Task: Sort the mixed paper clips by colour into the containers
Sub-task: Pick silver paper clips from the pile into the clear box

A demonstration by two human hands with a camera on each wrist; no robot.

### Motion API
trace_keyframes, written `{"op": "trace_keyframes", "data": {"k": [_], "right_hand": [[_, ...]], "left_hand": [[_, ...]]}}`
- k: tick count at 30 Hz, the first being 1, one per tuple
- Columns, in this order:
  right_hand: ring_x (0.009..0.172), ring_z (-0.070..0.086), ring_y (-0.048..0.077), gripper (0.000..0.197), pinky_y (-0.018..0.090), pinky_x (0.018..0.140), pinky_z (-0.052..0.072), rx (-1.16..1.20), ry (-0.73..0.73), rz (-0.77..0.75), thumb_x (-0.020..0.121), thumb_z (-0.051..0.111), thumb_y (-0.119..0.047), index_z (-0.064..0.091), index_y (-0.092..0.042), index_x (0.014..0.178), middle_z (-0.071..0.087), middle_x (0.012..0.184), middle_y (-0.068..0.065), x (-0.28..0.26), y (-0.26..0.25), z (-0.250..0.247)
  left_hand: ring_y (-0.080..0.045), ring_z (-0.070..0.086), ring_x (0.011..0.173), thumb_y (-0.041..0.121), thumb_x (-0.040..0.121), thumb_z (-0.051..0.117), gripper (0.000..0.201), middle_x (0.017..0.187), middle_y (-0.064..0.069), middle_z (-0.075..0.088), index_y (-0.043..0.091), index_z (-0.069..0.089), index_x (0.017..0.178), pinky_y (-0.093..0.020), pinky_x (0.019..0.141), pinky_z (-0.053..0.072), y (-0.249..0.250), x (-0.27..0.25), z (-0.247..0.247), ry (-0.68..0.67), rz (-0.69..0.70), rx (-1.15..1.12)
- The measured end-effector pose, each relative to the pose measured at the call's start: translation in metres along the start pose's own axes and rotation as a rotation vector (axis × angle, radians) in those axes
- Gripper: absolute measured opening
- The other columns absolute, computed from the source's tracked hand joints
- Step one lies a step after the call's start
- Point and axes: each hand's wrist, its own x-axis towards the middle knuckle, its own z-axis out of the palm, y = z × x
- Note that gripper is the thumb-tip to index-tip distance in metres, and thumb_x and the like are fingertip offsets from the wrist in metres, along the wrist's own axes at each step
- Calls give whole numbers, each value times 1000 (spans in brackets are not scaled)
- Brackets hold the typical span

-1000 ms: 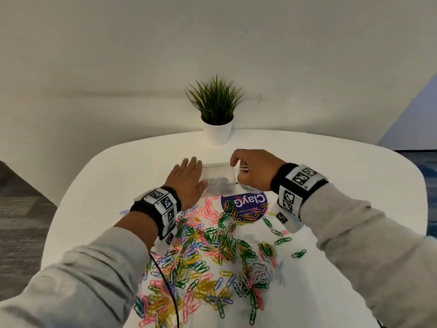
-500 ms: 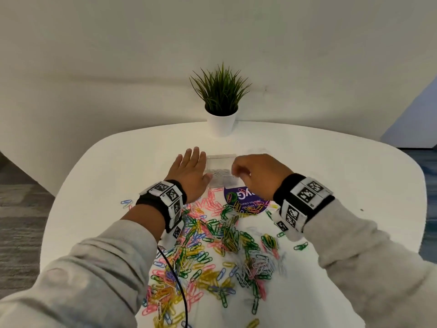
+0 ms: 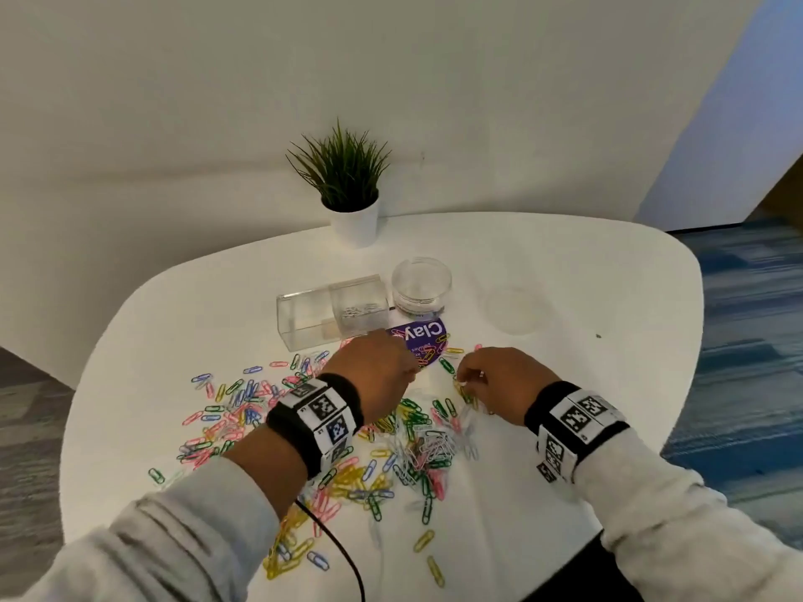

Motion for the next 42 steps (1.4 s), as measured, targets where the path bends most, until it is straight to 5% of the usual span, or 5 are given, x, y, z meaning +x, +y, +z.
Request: {"op": "trace_keyframes", "data": {"k": [6, 10, 17, 23, 42], "right_hand": [[110, 55, 16, 25, 23, 89, 39, 44, -6, 33, 97, 58, -26, 64, -23, 121, 58, 121, -1, -10, 11, 2], [109, 54, 18, 30, 26, 91, 42, 28, -20, 47, 93, 62, -36, 63, -26, 121, 53, 120, -2, -10, 11, 3], [109, 55, 21, 26, 29, 92, 44, 27, -9, 68, 94, 59, -23, 63, -28, 120, 51, 121, -1, -3, 15, 8], [99, 57, 20, 28, 28, 87, 45, 27, 8, 102, 89, 51, -5, 61, -29, 100, 51, 102, -5, -5, 29, 1], [85, 57, 11, 13, 29, 79, 49, -15, -31, -4, 91, 63, -39, 66, -28, 96, 59, 93, -9, -14, 33, 2]], "left_hand": [[-25, 52, 111, 43, 98, 48, 32, 111, -4, 62, 21, 67, 113, -37, 88, 48, 16, 8, 17, -171, -132, 26], [-25, 54, 96, 36, 99, 46, 30, 92, -4, 60, 16, 66, 88, -35, 78, 48, 14, 1, 27, -109, -96, 12], [-23, 52, 102, 33, 97, 54, 25, 101, -1, 65, 18, 72, 107, -36, 85, 48, 14, -6, 30, -15, -38, -118], [-20, 54, 96, 21, 94, 53, 17, 95, 4, 65, 24, 70, 97, -37, 80, 50, 12, -3, 32, 9, -40, -134], [-19, 51, 109, 40, 98, 52, 31, 110, 2, 60, 22, 65, 119, -34, 94, 43, 15, -3, 38, 16, 40, -126]]}}
